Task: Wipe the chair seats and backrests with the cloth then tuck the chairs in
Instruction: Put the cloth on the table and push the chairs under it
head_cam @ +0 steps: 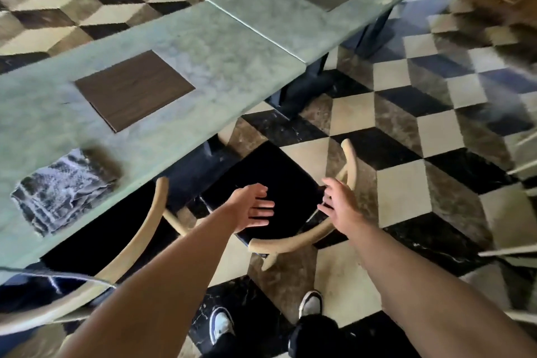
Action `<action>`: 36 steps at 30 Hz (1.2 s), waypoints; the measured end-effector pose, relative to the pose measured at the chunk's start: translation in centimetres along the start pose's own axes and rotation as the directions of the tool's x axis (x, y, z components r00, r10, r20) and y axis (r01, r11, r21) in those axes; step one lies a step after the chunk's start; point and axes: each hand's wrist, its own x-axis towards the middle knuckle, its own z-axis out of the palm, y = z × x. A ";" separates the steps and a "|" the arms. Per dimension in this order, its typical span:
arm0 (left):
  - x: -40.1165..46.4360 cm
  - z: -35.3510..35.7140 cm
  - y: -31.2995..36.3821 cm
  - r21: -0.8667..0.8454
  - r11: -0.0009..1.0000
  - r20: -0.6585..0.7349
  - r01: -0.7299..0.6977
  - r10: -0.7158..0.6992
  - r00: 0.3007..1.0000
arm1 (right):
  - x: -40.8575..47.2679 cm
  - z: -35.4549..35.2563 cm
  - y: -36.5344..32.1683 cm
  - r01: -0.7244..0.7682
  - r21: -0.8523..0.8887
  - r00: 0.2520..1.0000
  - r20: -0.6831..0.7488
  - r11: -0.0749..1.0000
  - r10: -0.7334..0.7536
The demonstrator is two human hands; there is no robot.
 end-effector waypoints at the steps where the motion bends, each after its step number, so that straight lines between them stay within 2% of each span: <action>1: 0.9 2.9 0.5 0.020 1.000 0.002 0.007 -0.007 1.000 | 1.4 -2.2 -1.1 -0.010 0.010 1.000 0.011 1.000 0.010; 5: 2.4 5.3 1.7 0.010 1.000 -0.037 -0.007 0.008 0.999 | 4.0 -3.3 -3.1 -0.004 -0.045 0.999 0.050 0.999 0.006; 10: 5.4 10.9 2.5 -0.123 0.990 -0.155 -0.067 0.048 0.987 | 10.0 -6.9 -7.2 0.000 -0.176 0.990 0.138 0.984 0.024; 15: 6.5 12.8 1.0 -0.207 0.978 -0.263 -0.035 -0.021 0.965 | 13.8 -9.7 -9.5 0.012 -0.334 0.992 0.124 0.942 0.032; 19: 6.8 12.9 -0.4 -0.282 0.959 -0.327 -0.028 -0.069 0.943 | 15.7 -10.3 -10.0 0.026 -0.556 0.987 0.144 0.831 0.065; 24: 8.3 11.9 -2.5 -0.325 0.946 -0.374 0.006 -0.134 0.918 | 16.7 -9.4 -10.1 0.150 -0.741 0.985 0.170 0.654 -0.032; 27: 8.9 11.2 -4.2 -0.339 0.938 -0.400 0.075 -0.216 0.891 | 17.9 -8.9 -9.7 0.158 -0.804 0.987 0.150 0.573 -0.062; 28: 9.1 11.2 -4.9 -0.346 0.933 -0.409 0.094 -0.240 0.880 | 18.5 -8.7 -9.5 0.152 -0.819 0.988 0.146 0.553 -0.055; 31: 9.4 11.3 -5.9 -0.400 0.909 -0.474 0.118 -0.315 0.822 | 20.1 -7.7 -9.0 0.089 -0.802 0.995 0.101 0.591 -0.013; 34: 9.8 11.0 -6.0 -0.477 0.879 -0.584 0.020 -0.334 0.740 | 21.1 -6.3 -9.3 -0.011 -0.751 0.991 0.079 0.661 0.106; 36: 10.1 11.5 -6.8 -0.546 0.836 -0.647 -0.060 -0.376 0.663 | 21.5 -6.2 -10.0 -0.066 -0.757 0.979 0.077 0.650 0.189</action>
